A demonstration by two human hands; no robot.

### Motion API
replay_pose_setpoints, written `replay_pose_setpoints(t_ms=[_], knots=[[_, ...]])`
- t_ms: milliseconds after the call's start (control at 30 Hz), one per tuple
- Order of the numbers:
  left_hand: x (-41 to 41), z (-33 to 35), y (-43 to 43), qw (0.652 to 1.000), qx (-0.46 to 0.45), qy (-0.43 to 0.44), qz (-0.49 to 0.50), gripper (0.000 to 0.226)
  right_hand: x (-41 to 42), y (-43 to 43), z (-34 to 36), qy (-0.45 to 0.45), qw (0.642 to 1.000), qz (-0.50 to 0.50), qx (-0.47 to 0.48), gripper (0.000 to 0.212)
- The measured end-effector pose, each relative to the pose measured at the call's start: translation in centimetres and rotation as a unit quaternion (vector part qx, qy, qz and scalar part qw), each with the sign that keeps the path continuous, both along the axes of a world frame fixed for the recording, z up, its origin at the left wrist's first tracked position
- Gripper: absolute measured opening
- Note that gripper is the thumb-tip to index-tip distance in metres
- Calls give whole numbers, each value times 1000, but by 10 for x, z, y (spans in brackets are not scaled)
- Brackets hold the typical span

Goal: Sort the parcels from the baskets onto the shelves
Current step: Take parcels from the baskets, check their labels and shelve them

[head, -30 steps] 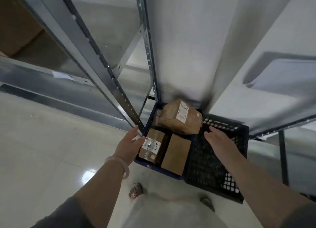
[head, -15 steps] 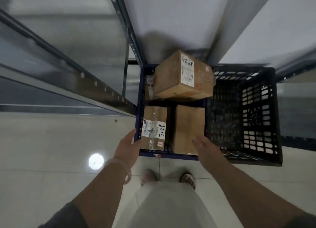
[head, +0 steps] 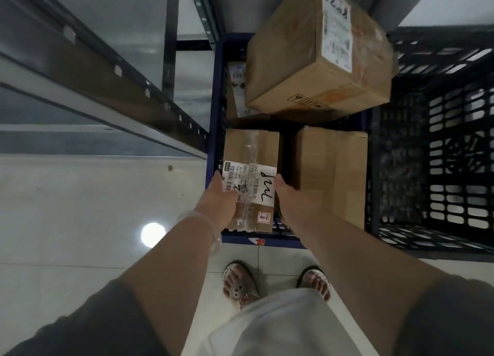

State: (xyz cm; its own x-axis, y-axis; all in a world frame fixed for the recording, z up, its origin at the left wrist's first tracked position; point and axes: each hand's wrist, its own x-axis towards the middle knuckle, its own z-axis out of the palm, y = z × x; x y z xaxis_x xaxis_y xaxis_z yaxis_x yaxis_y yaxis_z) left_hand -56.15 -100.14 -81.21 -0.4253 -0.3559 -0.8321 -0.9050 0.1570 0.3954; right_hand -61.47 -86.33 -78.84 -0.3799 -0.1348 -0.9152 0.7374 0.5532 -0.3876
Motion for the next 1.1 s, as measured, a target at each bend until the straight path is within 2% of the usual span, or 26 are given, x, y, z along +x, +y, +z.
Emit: replay_pose_setpoints(t_ms=[67, 133, 300, 400, 500, 600, 767, 867, 967, 1100], knots=[[2, -4, 3, 1000, 0, 7, -7, 35, 7, -2, -7, -48, 995, -87, -4, 33], [4, 0, 4, 1000, -6, 17, -4, 23, 12, -3, -10, -58, 990, -124, -17, 39], [4, 42, 9, 998, 22, 47, 44, 26, 11, 10, 19, -67, 986, -148, -44, 51], [1, 87, 15, 993, 46, 70, 78, 25, 12, 25, 62, -20, 989, -135, -54, 47], [0, 146, 23, 987, 63, 104, 106, 19, 7, 40, 133, 26, 987, -143, -71, 43], [-8, 220, 31, 978, 96, 149, 105, 40, -3, 51, 216, 76, 976, -180, -101, 40], [-36, 347, 47, 962, 121, 237, 55, 38, -9, 77, 356, 165, 953, -198, -158, 45], [-47, 465, 66, 939, 139, 314, 34, 23, -8, 94, 444, 216, 926, -222, -214, 48], [-51, 559, 83, 909, 189, 372, 9, 22, -4, 113, 525, 320, 890, -244, -216, 47], [-42, 651, 110, 870, 181, 455, -61, 26, 20, 142, 615, 432, 832, -283, -204, 54]])
